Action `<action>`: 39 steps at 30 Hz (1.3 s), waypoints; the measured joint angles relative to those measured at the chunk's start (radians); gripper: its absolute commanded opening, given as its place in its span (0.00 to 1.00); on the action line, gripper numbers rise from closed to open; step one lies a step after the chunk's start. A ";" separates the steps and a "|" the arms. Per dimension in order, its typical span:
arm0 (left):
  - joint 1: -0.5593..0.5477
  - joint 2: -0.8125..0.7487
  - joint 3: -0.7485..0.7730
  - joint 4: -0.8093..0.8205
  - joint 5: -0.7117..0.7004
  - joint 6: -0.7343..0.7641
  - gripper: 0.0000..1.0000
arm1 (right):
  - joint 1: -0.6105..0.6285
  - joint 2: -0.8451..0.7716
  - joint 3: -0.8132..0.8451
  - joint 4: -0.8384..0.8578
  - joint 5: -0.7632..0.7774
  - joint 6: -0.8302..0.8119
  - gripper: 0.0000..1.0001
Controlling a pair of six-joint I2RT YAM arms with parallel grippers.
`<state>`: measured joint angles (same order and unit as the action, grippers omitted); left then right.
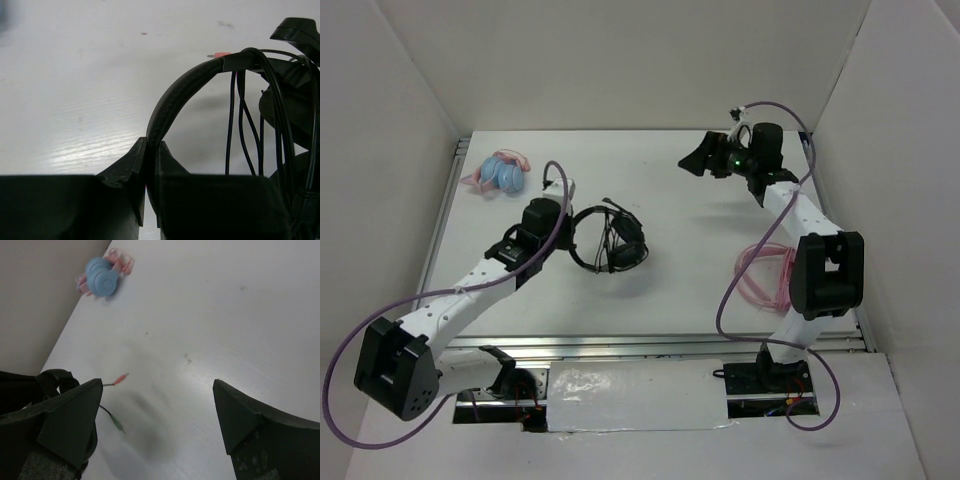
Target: Wrap the headphones
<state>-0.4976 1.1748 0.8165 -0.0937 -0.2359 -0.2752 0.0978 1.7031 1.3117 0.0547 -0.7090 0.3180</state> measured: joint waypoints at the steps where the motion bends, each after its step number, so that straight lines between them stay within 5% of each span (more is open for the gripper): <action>1: 0.035 0.011 0.005 -0.011 -0.001 -0.020 0.00 | -0.015 0.000 0.000 0.006 0.017 0.013 1.00; 17: 0.611 0.237 0.019 -0.034 -0.168 -0.381 0.00 | -0.065 -0.195 -0.099 -0.033 0.320 0.032 1.00; 30: 0.794 0.422 0.095 -0.045 -0.212 -0.544 0.00 | -0.085 -0.211 -0.182 -0.057 0.361 0.006 1.00; 39: 0.800 0.445 0.128 -0.089 -0.236 -0.597 0.67 | -0.085 -0.242 -0.210 -0.072 0.384 -0.014 1.00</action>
<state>0.3027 1.6199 0.9443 -0.1825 -0.4717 -0.8722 0.0124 1.4609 1.1019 -0.0170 -0.3248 0.3038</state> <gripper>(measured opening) 0.580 0.994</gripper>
